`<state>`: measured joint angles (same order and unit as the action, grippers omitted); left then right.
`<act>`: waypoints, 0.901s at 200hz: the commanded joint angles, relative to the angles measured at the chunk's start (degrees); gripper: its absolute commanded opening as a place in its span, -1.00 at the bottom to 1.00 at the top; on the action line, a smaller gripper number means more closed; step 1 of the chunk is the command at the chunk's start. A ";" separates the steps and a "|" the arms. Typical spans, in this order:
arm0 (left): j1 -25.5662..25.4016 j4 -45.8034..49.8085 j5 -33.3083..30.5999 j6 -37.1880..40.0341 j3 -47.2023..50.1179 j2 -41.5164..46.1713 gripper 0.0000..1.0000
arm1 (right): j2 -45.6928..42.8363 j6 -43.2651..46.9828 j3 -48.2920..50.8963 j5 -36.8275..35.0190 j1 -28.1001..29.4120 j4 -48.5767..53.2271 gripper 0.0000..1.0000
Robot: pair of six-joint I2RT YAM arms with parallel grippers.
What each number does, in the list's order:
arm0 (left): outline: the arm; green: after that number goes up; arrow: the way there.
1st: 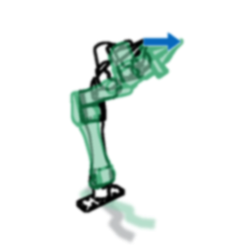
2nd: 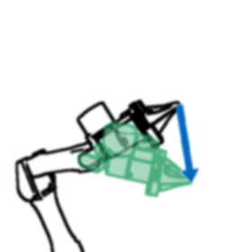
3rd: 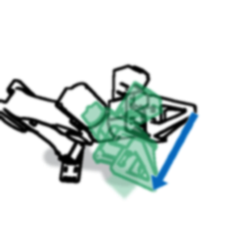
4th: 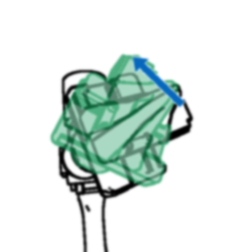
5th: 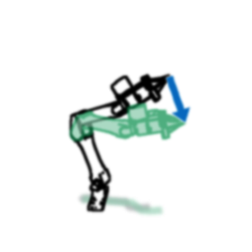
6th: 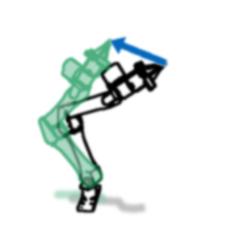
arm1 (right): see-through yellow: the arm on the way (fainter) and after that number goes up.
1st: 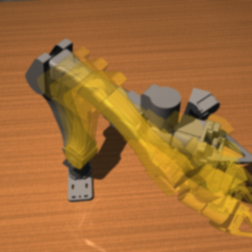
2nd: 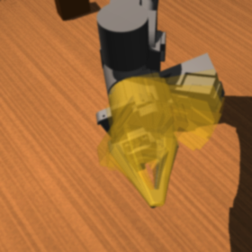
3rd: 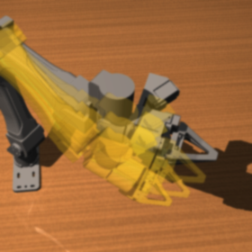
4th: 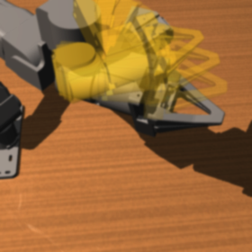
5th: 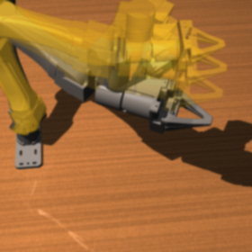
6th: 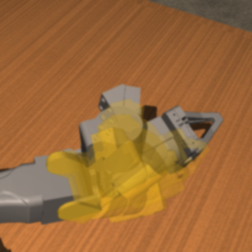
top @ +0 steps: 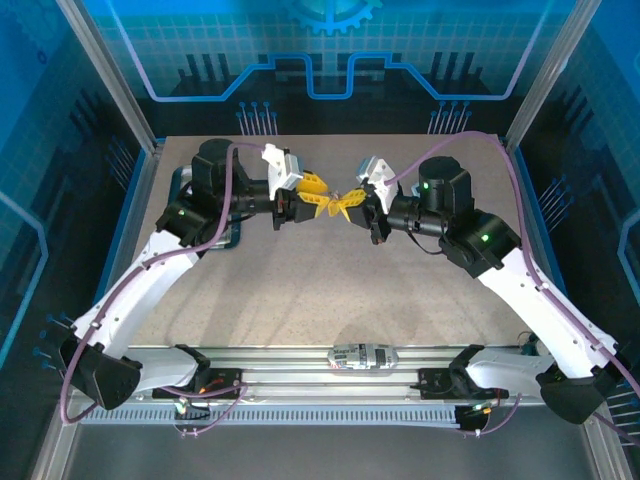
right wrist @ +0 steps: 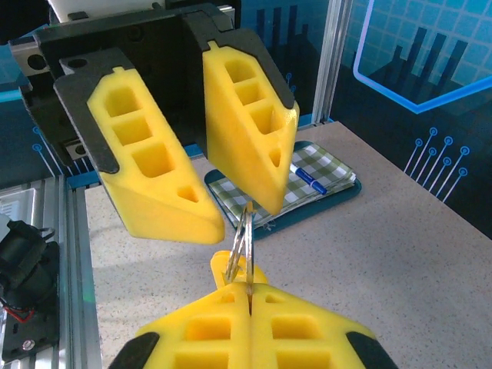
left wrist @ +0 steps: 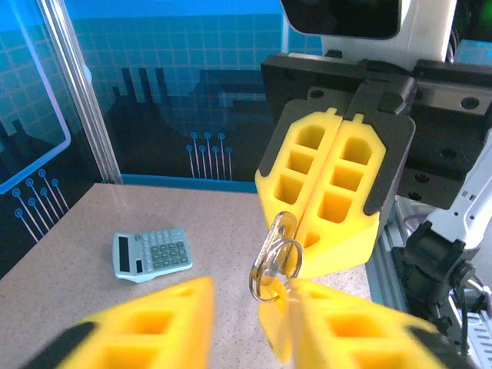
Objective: Remove the keys from the keyring
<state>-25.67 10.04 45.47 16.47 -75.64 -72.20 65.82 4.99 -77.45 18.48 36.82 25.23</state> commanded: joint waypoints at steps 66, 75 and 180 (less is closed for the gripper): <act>-0.17 -2.34 3.10 -4.50 -2.48 -1.96 -0.25 | -1.32 0.73 1.14 1.80 0.79 -2.03 -1.00; -0.17 -2.41 3.45 -4.84 -2.67 -2.23 -0.26 | -1.31 0.74 1.25 1.90 0.80 -2.21 -1.00; 0.27 -1.39 3.57 -4.25 -0.84 -0.31 -1.00 | -3.64 0.37 3.26 0.28 0.31 -5.19 -1.00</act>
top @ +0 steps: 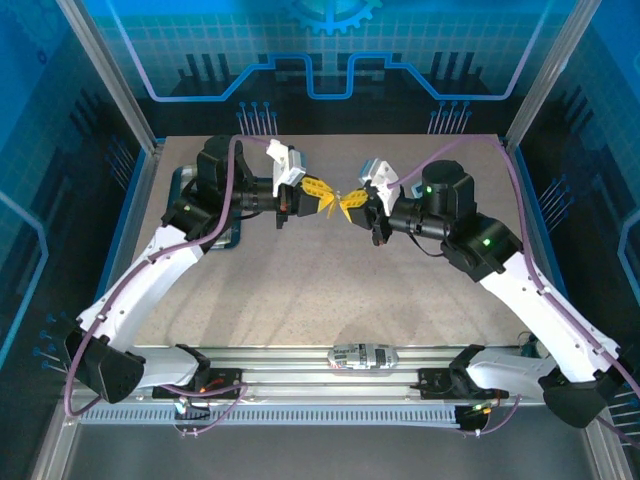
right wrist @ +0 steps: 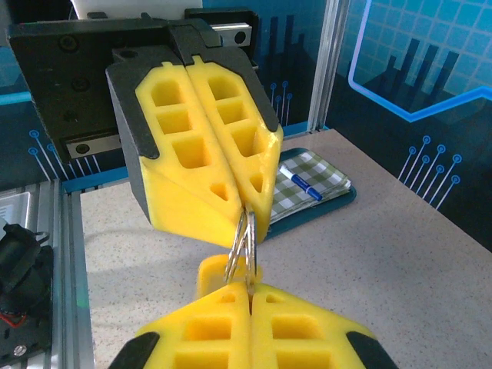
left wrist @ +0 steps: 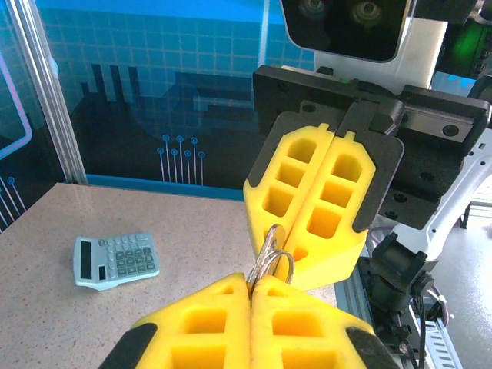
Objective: Remove the keys from the keyring
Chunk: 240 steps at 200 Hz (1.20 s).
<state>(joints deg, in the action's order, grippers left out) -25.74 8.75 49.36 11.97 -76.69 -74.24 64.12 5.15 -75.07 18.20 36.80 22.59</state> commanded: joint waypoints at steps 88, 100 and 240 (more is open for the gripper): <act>1.83 -0.83 -0.23 -1.56 0.50 2.95 -1.00 | -3.76 2.19 3.64 0.17 0.36 -4.53 -1.00; 2.10 -0.76 -0.32 -1.64 0.63 3.11 -1.00 | -4.21 2.29 4.20 -0.55 0.33 -5.16 -1.00; 2.45 -1.32 6.39 -3.40 0.68 2.86 -1.00 | -3.21 1.27 3.45 -1.76 1.25 -6.68 -0.85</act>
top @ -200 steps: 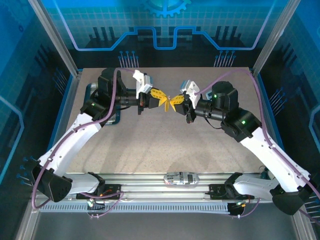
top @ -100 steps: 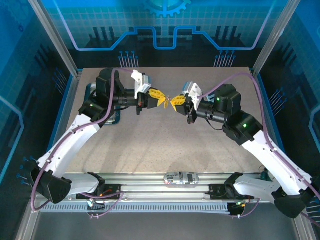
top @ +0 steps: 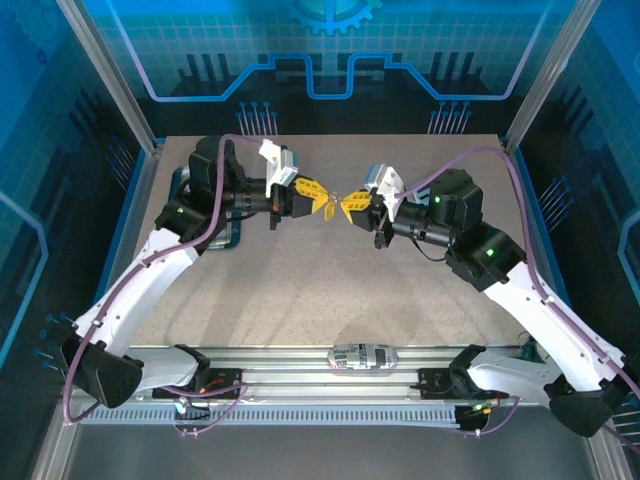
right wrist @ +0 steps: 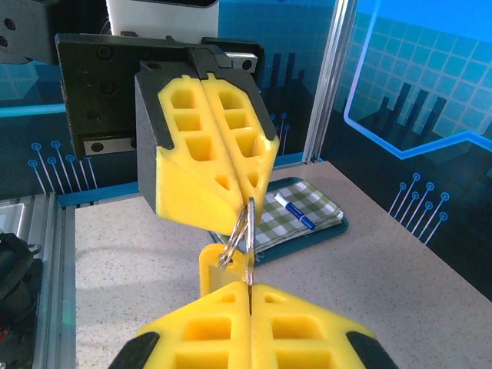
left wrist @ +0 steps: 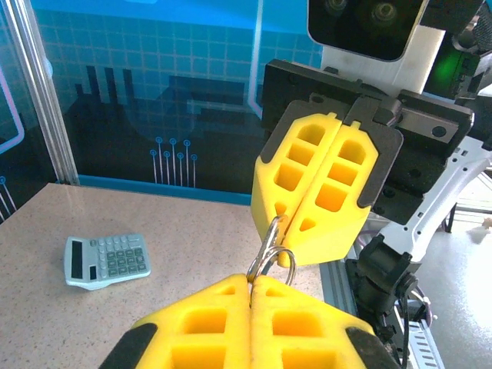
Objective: Remove the keys from the keyring
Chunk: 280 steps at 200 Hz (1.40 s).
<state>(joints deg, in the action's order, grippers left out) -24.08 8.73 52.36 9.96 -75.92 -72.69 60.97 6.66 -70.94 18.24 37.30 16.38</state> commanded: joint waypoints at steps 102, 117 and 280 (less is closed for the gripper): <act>-0.13 -2.59 6.23 -2.49 0.77 1.11 -1.00 | 2.74 -0.49 -3.20 -2.83 1.80 -1.24 -0.74; -0.30 -2.49 6.24 -2.49 0.78 1.06 -1.00 | 3.01 -0.50 -3.33 -2.72 1.88 -1.79 -0.82; 1.57 -10.50 3.27 -9.59 3.68 2.20 -1.00 | -4.85 2.75 6.04 -3.82 2.63 -8.77 -1.00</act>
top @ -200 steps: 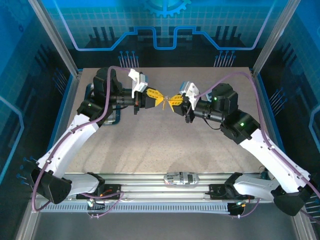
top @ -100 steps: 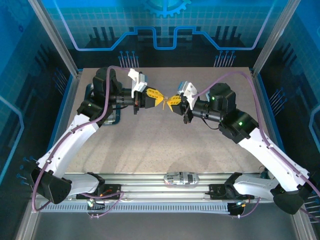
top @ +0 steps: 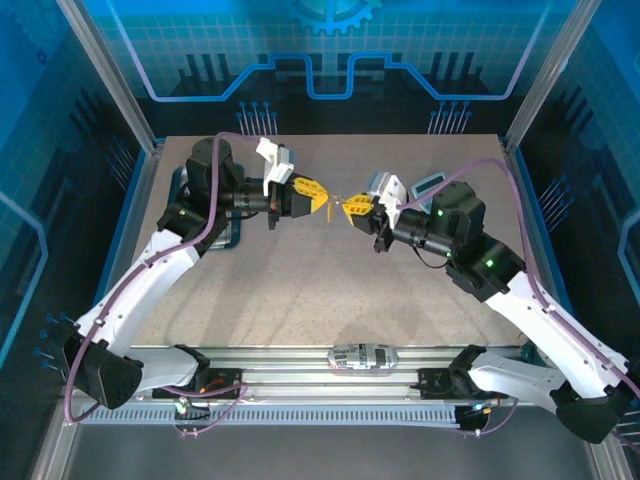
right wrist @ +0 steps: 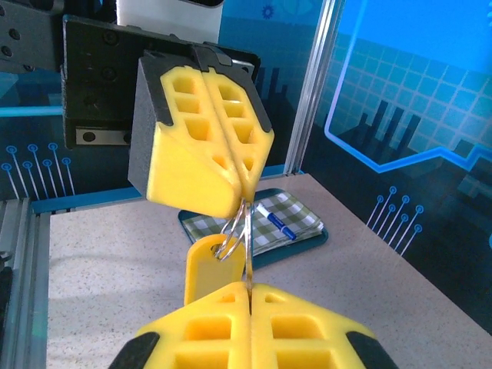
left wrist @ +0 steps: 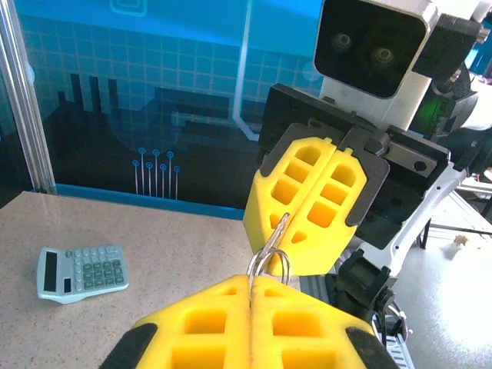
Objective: Remove the keys from the keyring
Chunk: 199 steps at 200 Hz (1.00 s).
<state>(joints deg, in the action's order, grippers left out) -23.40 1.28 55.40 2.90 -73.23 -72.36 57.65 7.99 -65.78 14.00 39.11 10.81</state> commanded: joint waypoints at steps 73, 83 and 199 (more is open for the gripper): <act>1.08 -5.37 -0.33 -4.79 1.93 2.31 -1.00 | -2.80 1.24 2.11 0.31 1.14 -4.14 -1.00; 1.12 -5.39 0.00 -4.87 1.95 2.34 -1.00 | -2.80 1.37 1.70 0.01 1.14 -3.81 -1.00; -2.11 -1.10 -1.34 -3.14 0.30 1.96 -0.07 | -1.05 1.09 -1.24 -1.96 1.55 -1.57 -1.00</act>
<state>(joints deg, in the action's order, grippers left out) -24.03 -4.89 53.63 -1.93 -68.73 -68.99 56.38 9.06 -64.95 12.93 39.81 9.82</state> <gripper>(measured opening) 0.466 0.063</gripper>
